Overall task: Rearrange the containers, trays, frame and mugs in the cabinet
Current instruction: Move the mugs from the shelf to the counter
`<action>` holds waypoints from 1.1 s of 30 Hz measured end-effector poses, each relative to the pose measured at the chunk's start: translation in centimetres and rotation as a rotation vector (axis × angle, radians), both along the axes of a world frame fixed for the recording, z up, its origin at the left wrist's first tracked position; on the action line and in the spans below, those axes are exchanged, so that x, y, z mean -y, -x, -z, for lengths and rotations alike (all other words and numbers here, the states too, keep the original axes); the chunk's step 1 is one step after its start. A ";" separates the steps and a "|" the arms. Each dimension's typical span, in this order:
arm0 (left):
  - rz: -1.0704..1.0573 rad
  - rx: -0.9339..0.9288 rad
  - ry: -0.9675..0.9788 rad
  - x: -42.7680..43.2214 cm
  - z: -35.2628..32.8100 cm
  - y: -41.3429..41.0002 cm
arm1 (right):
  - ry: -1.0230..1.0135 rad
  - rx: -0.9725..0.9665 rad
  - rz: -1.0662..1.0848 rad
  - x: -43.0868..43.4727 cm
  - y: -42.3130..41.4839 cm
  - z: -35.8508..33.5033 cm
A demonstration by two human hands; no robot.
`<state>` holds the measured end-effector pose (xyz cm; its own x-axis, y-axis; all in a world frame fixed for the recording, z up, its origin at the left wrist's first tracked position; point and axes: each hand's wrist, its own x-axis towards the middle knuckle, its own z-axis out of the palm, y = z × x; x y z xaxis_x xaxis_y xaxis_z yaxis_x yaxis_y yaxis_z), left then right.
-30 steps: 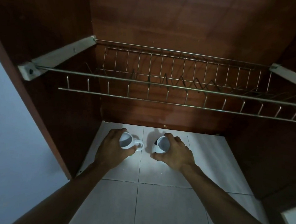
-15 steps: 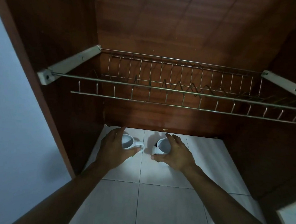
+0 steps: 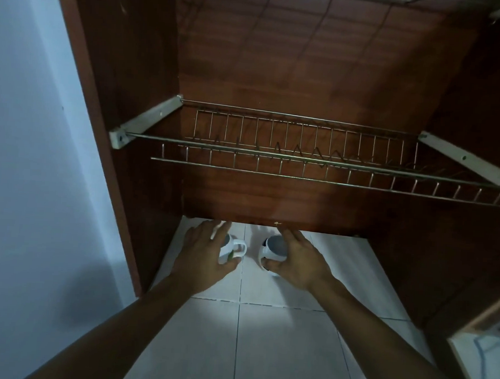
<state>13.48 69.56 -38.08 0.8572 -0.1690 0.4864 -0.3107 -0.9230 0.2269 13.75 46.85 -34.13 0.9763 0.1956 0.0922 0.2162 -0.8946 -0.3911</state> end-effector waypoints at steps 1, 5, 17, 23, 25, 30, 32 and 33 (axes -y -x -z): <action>0.013 0.007 -0.043 0.2 -0.2 0.4 | 0.008 0.049 -0.024 0.0 0.5 -0.1; 0.038 0.044 -0.164 1.5 -0.8 1.8 | 0.152 0.215 -0.093 -0.3 2.3 -0.5; 0.058 0.053 -0.149 4.6 -3.7 6.3 | 0.283 0.192 -0.110 0.7 7.3 -2.3; 0.040 0.072 -0.134 5.8 -4.5 9.1 | 0.282 0.193 -0.138 2.9 10.3 -3.5; 0.042 0.106 -0.151 6.2 -4.9 10.3 | 0.283 0.223 -0.148 3.7 11.3 -3.7; 0.006 0.130 -0.156 7.1 -6.2 13.1 | 0.275 0.277 -0.131 4.7 14.1 -4.3; 0.016 0.133 -0.170 7.2 -6.4 14.0 | 0.293 0.283 -0.117 4.8 15.1 -4.7; 0.024 0.130 -0.173 7.3 -6.5 14.5 | 0.292 0.286 -0.109 4.8 15.7 -4.9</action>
